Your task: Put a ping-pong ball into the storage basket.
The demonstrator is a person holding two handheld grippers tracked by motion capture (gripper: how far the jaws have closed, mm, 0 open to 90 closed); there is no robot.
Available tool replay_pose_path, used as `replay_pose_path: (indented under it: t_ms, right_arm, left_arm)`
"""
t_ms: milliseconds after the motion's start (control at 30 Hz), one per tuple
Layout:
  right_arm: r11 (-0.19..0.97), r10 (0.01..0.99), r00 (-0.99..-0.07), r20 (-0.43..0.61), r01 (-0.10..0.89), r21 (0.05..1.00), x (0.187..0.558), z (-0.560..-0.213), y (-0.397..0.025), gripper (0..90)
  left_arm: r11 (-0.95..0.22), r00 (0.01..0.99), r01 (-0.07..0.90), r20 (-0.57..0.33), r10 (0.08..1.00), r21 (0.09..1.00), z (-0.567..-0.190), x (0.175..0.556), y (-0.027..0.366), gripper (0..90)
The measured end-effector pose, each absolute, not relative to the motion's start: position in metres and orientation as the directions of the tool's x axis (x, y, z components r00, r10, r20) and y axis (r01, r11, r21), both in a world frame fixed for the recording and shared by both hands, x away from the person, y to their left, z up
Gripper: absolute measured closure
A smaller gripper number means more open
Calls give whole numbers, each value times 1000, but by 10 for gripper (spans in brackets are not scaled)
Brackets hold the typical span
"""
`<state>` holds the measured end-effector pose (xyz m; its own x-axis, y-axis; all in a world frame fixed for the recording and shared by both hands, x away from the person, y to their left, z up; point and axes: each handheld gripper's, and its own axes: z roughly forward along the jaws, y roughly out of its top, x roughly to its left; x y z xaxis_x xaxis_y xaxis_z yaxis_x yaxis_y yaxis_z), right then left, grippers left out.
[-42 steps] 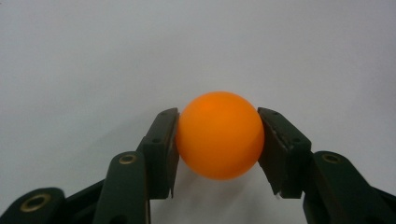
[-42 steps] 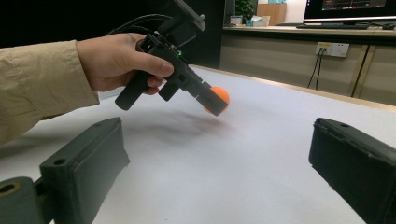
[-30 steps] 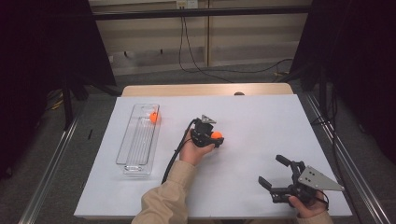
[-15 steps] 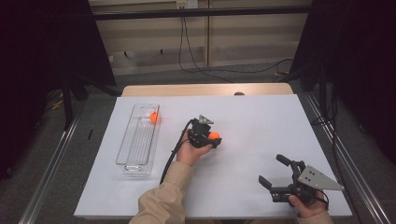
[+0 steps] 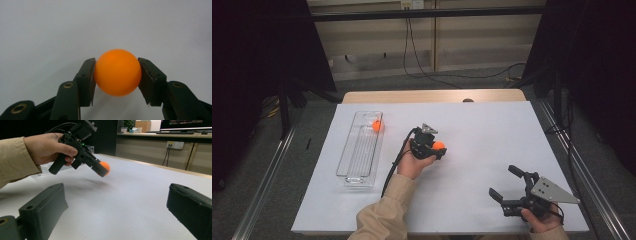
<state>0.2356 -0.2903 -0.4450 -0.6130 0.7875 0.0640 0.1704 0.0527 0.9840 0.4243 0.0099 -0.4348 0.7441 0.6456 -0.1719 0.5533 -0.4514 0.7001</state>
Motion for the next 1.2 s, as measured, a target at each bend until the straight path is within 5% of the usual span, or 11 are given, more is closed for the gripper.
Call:
replay_pose_path:
  t_ms: [1200]
  right_arm:
    - [45,785,-616,69,168,985,235,-445,-291,16]
  left_arm:
    - [-457,739,576,-192,646,678,-430,420,23,509]
